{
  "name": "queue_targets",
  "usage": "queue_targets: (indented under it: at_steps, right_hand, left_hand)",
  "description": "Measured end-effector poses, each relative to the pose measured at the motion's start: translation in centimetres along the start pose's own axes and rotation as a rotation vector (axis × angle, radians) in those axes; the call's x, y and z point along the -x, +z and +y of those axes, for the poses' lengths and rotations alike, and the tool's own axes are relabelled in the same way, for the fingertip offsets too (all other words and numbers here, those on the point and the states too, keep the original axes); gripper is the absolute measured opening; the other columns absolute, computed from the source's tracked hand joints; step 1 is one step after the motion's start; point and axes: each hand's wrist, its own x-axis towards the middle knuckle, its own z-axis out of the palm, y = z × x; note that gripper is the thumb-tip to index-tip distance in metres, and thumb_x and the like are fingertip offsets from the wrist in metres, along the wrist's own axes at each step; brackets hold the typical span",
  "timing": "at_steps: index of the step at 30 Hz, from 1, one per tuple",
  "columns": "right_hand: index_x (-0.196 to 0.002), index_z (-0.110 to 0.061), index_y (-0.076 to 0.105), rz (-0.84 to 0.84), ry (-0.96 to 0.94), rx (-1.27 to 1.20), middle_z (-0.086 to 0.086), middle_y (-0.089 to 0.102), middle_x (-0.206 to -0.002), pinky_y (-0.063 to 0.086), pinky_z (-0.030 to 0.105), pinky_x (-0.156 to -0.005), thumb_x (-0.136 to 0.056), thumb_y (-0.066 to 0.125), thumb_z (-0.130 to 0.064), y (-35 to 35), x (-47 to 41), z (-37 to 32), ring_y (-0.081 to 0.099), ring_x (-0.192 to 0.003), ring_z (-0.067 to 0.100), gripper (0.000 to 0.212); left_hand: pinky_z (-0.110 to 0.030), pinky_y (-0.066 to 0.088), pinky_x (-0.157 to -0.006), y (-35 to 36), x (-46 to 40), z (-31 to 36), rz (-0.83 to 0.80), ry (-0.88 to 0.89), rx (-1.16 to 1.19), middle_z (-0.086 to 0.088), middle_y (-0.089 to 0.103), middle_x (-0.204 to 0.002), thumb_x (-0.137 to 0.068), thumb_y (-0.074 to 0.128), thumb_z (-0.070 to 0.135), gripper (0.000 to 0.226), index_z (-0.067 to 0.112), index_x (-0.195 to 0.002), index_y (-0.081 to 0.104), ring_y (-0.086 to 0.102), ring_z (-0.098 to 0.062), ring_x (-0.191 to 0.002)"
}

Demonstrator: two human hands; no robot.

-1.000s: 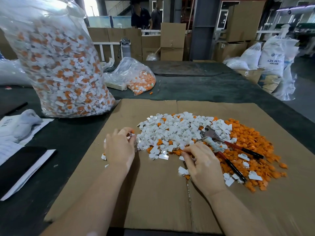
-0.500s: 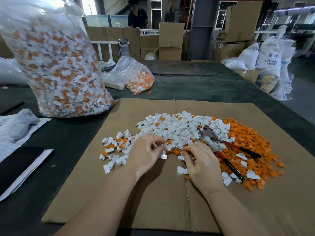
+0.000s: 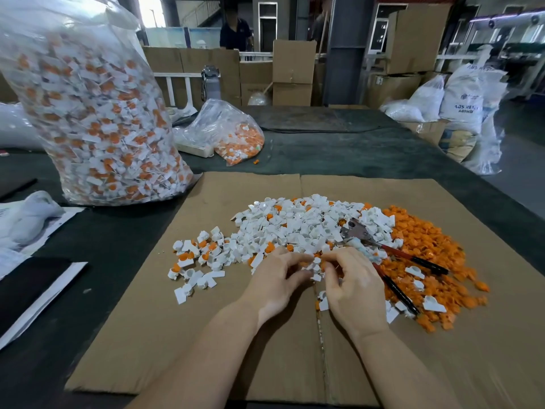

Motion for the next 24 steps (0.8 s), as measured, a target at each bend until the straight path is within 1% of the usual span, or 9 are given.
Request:
queue_targets:
  at_steps: [2, 4, 6, 8, 11, 13, 17, 22, 24]
  right_hand:
    - [-0.082, -0.007, 0.068, 0.013, 0.023, 0.006, 0.0, 0.064, -0.078, 0.044, 0.02, -0.071, -0.076, 0.069, 0.005, 0.0, 0.0, 0.1, 0.06, -0.074, 0.018, 0.013]
    - [-0.082, -0.007, 0.068, 0.018, 0.028, 0.021, 0.001, 0.064, -0.077, 0.049, 0.029, -0.069, -0.076, 0.069, 0.005, 0.0, -0.1, 0.1, 0.061, -0.073, 0.019, 0.014]
    - [-0.081, -0.007, 0.068, 0.021, 0.024, 0.032, 0.001, 0.065, -0.077, 0.051, 0.036, -0.066, -0.074, 0.07, 0.006, 0.0, -0.1, 0.1, 0.062, -0.071, 0.021, 0.016]
    - [-0.081, -0.007, 0.068, 0.018, 0.021, 0.036, 0.001, 0.065, -0.077, 0.05, 0.038, -0.065, -0.07, 0.07, 0.009, 0.0, -0.1, 0.0, 0.062, -0.071, 0.022, 0.02]
    - [-0.081, -0.008, 0.068, 0.017, 0.003, 0.042, 0.001, 0.065, -0.076, 0.048, 0.036, -0.066, -0.067, 0.069, 0.012, 0.0, 0.0, -0.1, 0.063, -0.071, 0.023, 0.024]
    - [-0.081, -0.009, 0.068, 0.031, 0.029, 0.059, 0.001, 0.066, -0.077, 0.046, 0.035, -0.071, -0.067, 0.069, 0.012, 0.0, 0.0, 0.0, 0.064, -0.074, 0.023, 0.025]
    - [-0.079, -0.013, 0.069, 0.06, 0.114, 0.16, -0.001, 0.066, -0.078, 0.035, 0.033, -0.074, -0.067, 0.072, 0.006, 0.2, 0.0, 0.1, 0.064, -0.08, 0.025, 0.023]
    - [-0.071, -0.016, 0.071, 0.022, 0.095, 0.304, 0.001, 0.063, -0.077, 0.035, 0.037, -0.074, -0.067, 0.081, -0.017, 0.6, 0.0, 0.1, 0.061, -0.078, 0.025, 0.011]
    - [-0.069, -0.015, 0.072, -0.01, 0.086, 0.353, 0.002, 0.061, -0.076, 0.037, 0.039, -0.073, -0.065, 0.082, -0.019, 0.8, -0.1, 0.1, 0.06, -0.075, 0.026, 0.012]
  left_hand:
    - [0.001, 0.03, -0.072, 0.1, 0.0, -0.1, 0.0, -0.016, 0.031, 0.015, 0.039, -0.087, -0.094, 0.055, 0.027, 0.028, 0.024, -0.121, 0.061, 0.043, 0.0, -0.083]
    - [-0.001, 0.031, -0.071, 0.2, 0.0, -0.2, 0.026, -0.027, 0.061, 0.015, 0.04, -0.087, -0.094, 0.055, 0.027, 0.023, 0.024, -0.116, 0.061, 0.044, 0.0, -0.081]
    - [-0.006, 0.034, -0.064, 0.1, 0.1, -0.2, 0.09, -0.081, 0.182, 0.013, 0.045, -0.081, -0.09, 0.062, 0.024, 0.013, 0.029, -0.101, 0.058, 0.045, 0.0, -0.072]
    - [-0.009, 0.037, -0.059, 0.2, 0.2, -0.2, 0.156, -0.142, 0.319, 0.009, 0.051, -0.074, -0.085, 0.069, 0.019, 0.017, 0.029, -0.087, 0.055, 0.046, 0.0, -0.062]
    - [-0.011, 0.037, -0.055, 0.5, 0.3, 0.0, 0.183, -0.163, 0.303, 0.005, 0.055, -0.07, -0.083, 0.07, 0.017, 0.017, 0.027, -0.08, 0.056, 0.047, -0.004, -0.059]
    - [-0.008, 0.036, -0.056, 0.6, 0.3, 0.2, 0.197, -0.155, 0.252, 0.007, 0.057, -0.075, -0.085, 0.068, 0.016, 0.018, 0.029, -0.076, 0.058, 0.049, -0.003, -0.064]
    - [0.0, 0.033, -0.065, 0.6, 0.2, 0.1, 0.226, -0.159, 0.193, 0.011, 0.058, -0.09, -0.088, 0.064, 0.015, 0.011, 0.025, -0.087, 0.069, 0.05, 0.003, -0.076]
    - [0.004, 0.031, -0.067, 0.9, -0.2, 0.3, 0.274, -0.207, 0.172, 0.011, 0.059, -0.095, -0.092, 0.059, 0.021, 0.014, 0.022, -0.098, 0.072, 0.05, -0.002, -0.085]
    - [0.002, 0.032, -0.067, 1.2, -0.3, 0.6, 0.275, -0.235, 0.216, 0.011, 0.061, -0.095, -0.091, 0.061, 0.018, 0.014, 0.022, -0.1, 0.07, 0.054, -0.005, -0.088]
